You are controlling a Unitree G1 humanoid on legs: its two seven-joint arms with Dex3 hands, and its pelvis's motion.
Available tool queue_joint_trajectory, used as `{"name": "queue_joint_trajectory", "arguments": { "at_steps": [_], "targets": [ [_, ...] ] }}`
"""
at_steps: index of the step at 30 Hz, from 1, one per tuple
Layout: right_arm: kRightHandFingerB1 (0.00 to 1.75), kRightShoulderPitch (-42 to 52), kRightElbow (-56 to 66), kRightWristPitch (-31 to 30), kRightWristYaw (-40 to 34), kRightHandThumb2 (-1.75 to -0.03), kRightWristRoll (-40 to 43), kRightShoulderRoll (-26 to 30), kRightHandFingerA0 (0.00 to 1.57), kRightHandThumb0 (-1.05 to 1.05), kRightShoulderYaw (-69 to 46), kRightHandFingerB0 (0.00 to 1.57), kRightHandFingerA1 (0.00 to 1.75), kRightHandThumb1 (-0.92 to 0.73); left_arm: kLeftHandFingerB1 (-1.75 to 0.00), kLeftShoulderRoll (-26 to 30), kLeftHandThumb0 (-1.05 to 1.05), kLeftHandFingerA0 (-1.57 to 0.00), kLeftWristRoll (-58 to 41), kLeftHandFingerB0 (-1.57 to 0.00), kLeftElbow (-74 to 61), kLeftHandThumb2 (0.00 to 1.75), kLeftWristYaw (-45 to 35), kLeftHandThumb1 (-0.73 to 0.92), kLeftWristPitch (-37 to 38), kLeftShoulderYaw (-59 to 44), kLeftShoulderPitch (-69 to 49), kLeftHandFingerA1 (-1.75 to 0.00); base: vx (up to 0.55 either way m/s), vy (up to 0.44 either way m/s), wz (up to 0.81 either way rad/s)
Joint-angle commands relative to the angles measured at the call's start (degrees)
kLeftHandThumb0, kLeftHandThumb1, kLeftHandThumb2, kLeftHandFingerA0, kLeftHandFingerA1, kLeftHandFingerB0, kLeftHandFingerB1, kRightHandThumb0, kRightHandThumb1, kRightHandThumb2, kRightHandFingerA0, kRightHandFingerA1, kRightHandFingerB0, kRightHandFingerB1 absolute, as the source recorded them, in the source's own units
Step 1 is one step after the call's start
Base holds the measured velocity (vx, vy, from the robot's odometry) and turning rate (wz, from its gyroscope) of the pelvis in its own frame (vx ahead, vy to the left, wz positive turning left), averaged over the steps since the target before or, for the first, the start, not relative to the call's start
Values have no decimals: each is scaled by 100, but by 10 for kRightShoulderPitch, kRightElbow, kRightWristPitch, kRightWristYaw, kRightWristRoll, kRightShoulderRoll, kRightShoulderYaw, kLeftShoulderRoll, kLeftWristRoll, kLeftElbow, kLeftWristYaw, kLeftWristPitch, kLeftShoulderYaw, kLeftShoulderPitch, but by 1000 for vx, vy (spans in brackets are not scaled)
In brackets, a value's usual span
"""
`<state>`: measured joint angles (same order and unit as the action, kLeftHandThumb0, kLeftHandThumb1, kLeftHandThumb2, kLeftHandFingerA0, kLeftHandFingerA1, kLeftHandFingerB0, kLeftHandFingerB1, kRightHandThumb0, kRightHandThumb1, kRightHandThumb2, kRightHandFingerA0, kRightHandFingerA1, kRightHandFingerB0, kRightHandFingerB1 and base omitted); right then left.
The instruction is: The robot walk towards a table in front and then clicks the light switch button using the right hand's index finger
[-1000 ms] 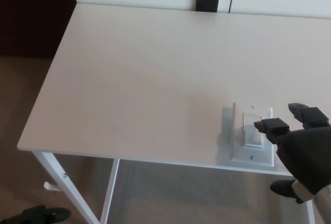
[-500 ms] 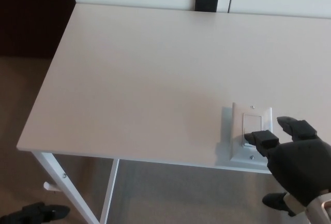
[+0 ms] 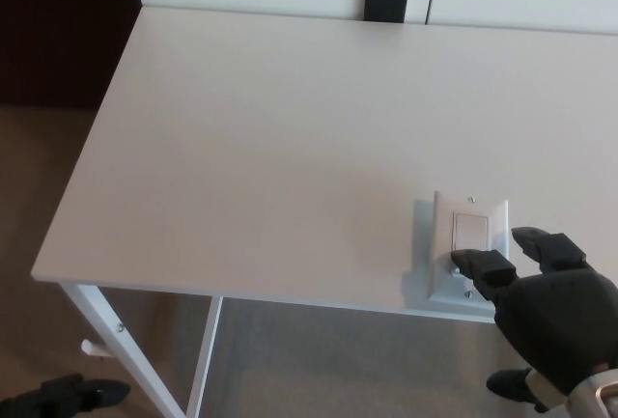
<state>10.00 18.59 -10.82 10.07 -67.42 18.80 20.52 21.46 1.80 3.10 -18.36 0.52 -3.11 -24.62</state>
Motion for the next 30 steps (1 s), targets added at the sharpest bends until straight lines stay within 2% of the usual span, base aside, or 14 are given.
{"name": "queue_joint_trajectory", "arguments": {
  "at_steps": [1, 5, 6, 15, 19, 27, 30],
  "targets": [
    [31, 8, -11, -2, 5, -54, -6, 13, 3, -53, 3, 30, 34, -45, -41, 10, -24, -54, 11, -52, -1, 57, 2, 59, -9, -1, 2, -44, 0, 0, 0],
    [31, 9, -11, -4, 8, -54, -3, 14, 5, -52, 2, 30, 33, -45, -41, 11, -24, -54, 8, -52, -2, 57, -1, 59, -11, -1, 2, -44, 0, 0, 0],
    [40, 7, -12, -5, 8, -67, -3, 14, 6, -57, 2, 26, 32, -39, -41, 11, -24, -54, 7, -52, 2, 57, -1, 59, -10, -2, 6, -44, 0, 0, 0],
    [41, 14, -20, -14, 22, -71, -6, 20, 3, -55, 2, 22, 31, -38, -41, 13, -25, -54, 13, -53, -2, 57, 2, 59, -11, 0, 5, -44, 0, 0, 0],
    [41, 16, -18, -13, 32, -70, -8, 26, 4, -60, 4, 28, 37, -41, -41, 14, -25, -54, 10, -52, 2, 57, -1, 59, -8, -2, 5, -44, 0, 0, 0],
    [42, 15, -7, -30, 82, -70, -17, 29, 6, -60, 8, 35, 36, -43, -41, 16, -25, -54, 12, -53, 5, 57, 0, 58, -5, -1, 5, -44, 0, 0, 0],
    [42, 16, -5, -25, 74, -69, -10, 30, 7, -59, 4, 37, 41, -42, -41, 16, -25, -53, 11, -53, 4, 57, -1, 58, -3, -1, 3, -44, 0, 0, 0]
  ]
}}
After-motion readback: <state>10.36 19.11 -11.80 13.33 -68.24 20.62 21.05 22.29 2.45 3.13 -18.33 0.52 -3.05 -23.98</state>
